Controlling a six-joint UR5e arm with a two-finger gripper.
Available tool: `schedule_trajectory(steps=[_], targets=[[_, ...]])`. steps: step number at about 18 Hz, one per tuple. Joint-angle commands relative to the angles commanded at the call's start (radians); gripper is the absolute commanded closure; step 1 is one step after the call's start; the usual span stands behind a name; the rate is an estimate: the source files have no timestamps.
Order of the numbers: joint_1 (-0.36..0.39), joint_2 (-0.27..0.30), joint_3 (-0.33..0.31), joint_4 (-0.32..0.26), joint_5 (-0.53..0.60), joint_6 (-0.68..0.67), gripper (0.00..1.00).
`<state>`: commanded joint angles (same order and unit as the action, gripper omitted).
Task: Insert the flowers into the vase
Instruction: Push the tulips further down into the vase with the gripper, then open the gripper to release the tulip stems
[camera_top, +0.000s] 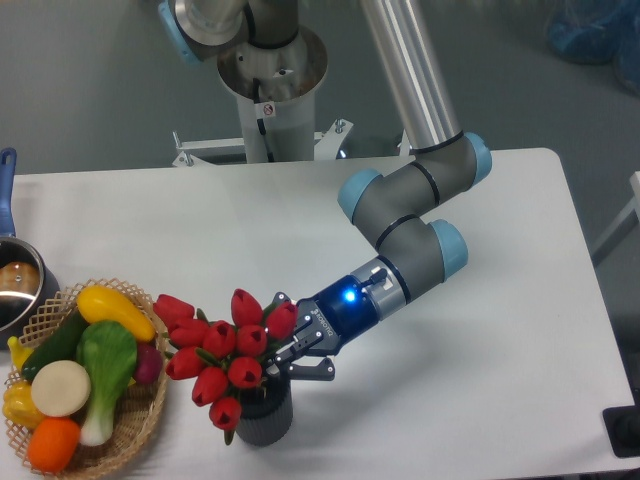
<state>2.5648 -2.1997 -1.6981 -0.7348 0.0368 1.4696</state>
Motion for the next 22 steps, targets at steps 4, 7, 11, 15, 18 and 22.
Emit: schedule_trajectory(steps=[4, 7, 11, 15, 18, 22], targets=[[0.0, 0.0, 0.0, -0.002, 0.0, 0.012, 0.73], [0.002, 0.0, 0.0, 0.0, 0.0, 0.015, 0.69], [0.005, 0.0, -0.002, 0.0, 0.0, 0.015, 0.66], [0.008, 0.002, -0.005, 0.0, -0.002, 0.037, 0.55], [0.017, 0.008, -0.012, 0.002, -0.002, 0.049, 0.3], [0.035, 0.017, -0.014, 0.003, -0.003, 0.049, 0.0]])
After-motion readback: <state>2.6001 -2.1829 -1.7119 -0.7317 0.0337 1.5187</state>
